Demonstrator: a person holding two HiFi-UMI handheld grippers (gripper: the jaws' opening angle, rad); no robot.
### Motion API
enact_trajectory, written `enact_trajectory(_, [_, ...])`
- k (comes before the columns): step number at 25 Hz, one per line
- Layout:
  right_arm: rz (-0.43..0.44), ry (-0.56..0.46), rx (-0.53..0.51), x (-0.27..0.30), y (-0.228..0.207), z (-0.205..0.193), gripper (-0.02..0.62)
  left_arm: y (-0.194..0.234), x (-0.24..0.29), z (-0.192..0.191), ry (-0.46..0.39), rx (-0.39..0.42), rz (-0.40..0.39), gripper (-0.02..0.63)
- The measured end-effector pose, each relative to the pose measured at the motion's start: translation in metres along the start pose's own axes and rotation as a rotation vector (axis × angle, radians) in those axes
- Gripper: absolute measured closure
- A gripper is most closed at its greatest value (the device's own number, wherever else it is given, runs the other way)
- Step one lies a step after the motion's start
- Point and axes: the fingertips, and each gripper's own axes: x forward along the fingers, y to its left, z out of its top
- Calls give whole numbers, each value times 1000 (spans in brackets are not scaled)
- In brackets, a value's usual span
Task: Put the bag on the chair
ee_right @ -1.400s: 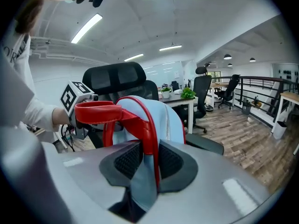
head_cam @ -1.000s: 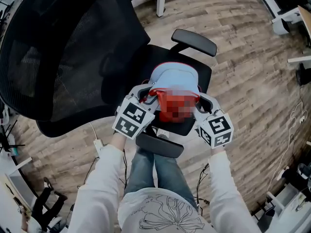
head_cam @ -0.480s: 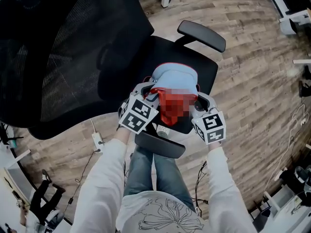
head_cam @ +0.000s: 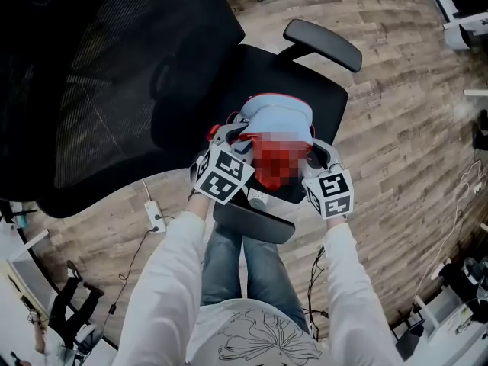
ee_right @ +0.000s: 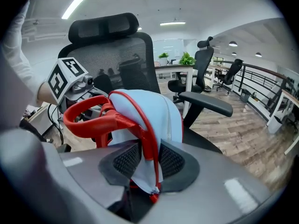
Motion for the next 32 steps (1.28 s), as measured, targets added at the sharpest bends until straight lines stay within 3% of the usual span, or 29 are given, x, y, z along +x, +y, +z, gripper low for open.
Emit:
enact_trajectory(4, [-11, -17, 20, 1, -4, -3, 466, 0, 3, 0, -17, -9, 3, 473])
enact_trajectory(10, [-49, -50, 90, -17, -9, -1, 385, 3, -12, -3, -46, -118, 15, 420])
enact_trajectory(17, [-128, -127, 175, -64, -20, 13, 385, 10, -60, -1, -86, -153, 90, 421])
enact_trajectory(22, [-172, -242, 177, -100, -20, 62, 388, 14, -104, 45, -196, -138, 140, 422])
enact_trajectory(25, [-192, -329, 173, -130, -11, 101, 462, 8, -139, 83, -281, -91, 171, 422])
enact_trajectory(27, [-204, -380, 162, -151, -5, 127, 472, 5, -167, 111, -349, -59, 206, 424])
enact_trajectory(32, [-244, -466, 83, -193, 13, 183, 472, -13, -231, 168, -513, -49, 234, 487])
